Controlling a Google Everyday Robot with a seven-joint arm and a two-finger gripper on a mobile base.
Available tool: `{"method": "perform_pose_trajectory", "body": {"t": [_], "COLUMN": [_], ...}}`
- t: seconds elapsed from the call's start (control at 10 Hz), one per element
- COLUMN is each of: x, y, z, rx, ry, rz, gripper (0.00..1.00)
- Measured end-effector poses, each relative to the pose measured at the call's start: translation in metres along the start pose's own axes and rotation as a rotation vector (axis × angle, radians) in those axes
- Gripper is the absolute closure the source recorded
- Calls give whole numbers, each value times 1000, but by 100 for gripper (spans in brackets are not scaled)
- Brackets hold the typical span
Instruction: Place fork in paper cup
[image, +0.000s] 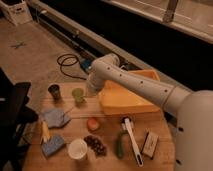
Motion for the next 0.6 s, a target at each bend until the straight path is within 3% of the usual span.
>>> {"method": "perform_pose_trajectory", "body": {"t": [0.3,0.6], "x": [11,5], "y": [40,79], "z": [-28,-37], "rx": [12,-19], "ry": [12,11], "rz": [6,21], "gripper": [100,100]}}
